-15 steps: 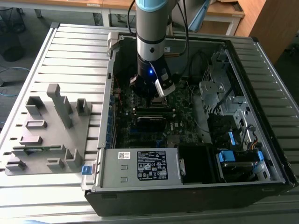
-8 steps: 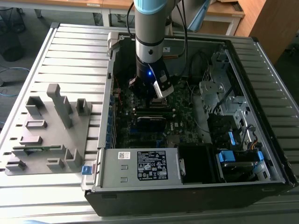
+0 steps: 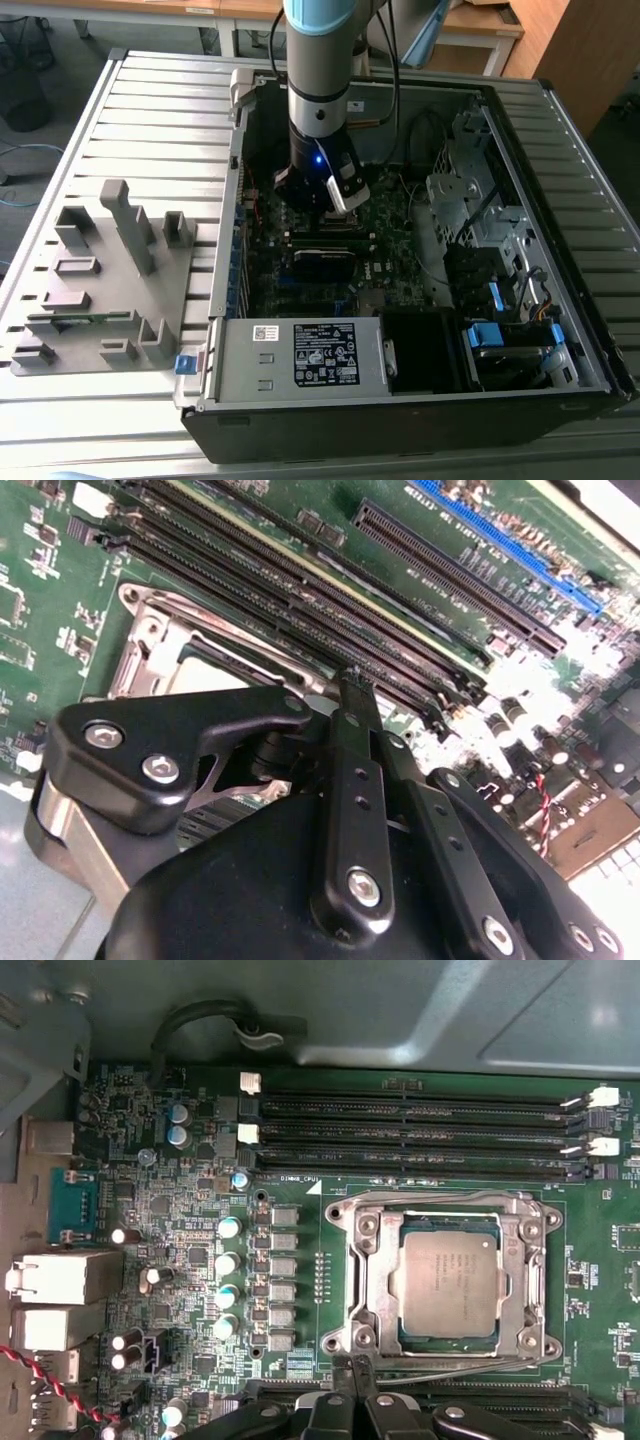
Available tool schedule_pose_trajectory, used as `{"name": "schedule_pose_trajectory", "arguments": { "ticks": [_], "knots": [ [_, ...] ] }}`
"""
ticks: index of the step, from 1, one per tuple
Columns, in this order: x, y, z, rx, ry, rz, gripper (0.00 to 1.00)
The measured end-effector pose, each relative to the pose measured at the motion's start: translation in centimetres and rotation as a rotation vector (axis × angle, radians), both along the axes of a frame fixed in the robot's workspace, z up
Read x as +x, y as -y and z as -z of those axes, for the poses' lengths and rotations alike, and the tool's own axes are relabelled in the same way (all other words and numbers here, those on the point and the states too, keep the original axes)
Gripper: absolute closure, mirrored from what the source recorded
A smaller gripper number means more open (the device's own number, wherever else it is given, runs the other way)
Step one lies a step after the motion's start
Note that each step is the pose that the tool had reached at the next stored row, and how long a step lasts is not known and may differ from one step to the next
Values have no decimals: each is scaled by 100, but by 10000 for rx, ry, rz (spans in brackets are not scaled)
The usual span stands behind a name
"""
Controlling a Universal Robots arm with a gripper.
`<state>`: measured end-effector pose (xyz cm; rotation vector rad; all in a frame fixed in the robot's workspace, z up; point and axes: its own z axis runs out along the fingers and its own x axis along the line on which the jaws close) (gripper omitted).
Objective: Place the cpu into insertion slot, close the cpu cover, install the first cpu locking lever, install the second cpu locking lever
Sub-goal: 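Install the second cpu locking lever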
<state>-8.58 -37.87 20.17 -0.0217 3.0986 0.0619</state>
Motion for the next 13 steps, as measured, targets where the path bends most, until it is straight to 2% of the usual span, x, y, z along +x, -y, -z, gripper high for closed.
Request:
{"name": "schedule_pose_trajectory", "arguments": {
  "ticks": [4,11,13],
  "knots": [
    [-7,7,15,139,0,2,89],
    [-12,28,36,461,0,1,89],
    [-12,33,39,498,1,2,89]
  ]
}}
